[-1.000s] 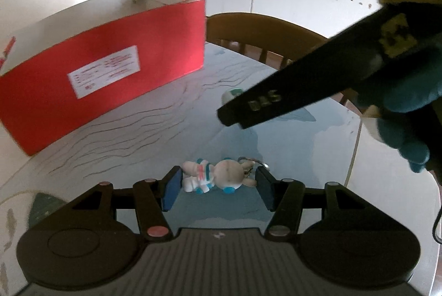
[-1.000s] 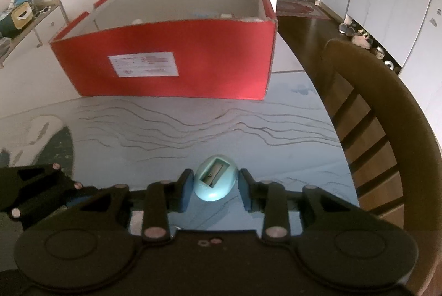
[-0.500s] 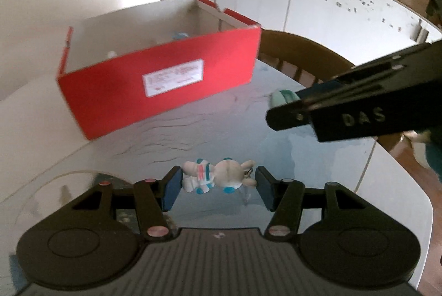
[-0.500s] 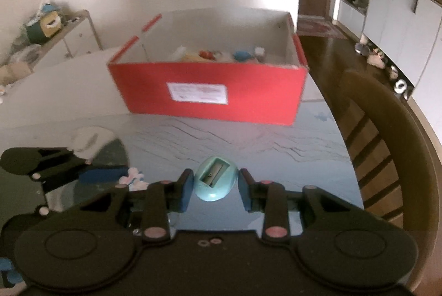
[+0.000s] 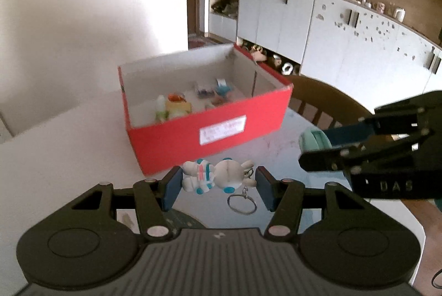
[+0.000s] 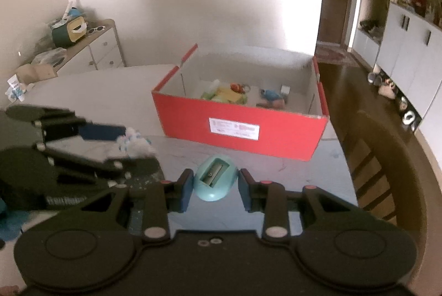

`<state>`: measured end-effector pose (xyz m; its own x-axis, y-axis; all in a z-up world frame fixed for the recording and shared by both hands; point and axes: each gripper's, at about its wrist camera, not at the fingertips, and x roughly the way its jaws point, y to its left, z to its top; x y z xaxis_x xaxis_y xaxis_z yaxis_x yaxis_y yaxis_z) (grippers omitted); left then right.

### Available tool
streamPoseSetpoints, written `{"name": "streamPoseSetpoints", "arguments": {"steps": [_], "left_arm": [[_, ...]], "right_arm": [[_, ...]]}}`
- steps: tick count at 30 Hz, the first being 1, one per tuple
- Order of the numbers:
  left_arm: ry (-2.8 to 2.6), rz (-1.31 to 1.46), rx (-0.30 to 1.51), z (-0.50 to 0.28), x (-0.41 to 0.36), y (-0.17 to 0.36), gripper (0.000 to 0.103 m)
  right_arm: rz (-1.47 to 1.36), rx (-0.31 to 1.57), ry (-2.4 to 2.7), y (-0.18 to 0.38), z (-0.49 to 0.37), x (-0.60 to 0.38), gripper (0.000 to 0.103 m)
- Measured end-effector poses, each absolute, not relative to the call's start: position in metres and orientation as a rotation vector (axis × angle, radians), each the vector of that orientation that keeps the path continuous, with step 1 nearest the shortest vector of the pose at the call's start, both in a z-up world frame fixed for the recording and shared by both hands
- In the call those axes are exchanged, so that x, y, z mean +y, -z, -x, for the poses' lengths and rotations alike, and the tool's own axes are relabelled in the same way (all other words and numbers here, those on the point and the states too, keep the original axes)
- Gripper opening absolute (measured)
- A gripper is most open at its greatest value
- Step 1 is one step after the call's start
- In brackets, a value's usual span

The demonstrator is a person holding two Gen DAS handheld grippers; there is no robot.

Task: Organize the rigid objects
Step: 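Carry the bunny keychain and sharpener over the red box with both tools, then lower both items into the box and open both tools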

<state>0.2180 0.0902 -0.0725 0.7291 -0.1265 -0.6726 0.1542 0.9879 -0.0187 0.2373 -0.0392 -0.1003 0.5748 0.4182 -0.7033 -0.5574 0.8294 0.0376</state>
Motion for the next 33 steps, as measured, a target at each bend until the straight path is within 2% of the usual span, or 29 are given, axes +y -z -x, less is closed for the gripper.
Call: {"name": "streamPoseSetpoints", "arguments": {"steps": [20, 33], "left_arm": [[0.093, -0.087, 0.646, -0.29, 0.114, 0.015, 0.058], [0.006, -0.08, 0.705, -0.372, 0.123, 0.042, 0.058]], "right_arm": [[0.232, 0.66, -0.536, 0.065, -0.293, -0.031, 0.034], [0.252, 0.674, -0.507, 0.08, -0.365, -0.027, 0.035]]}}
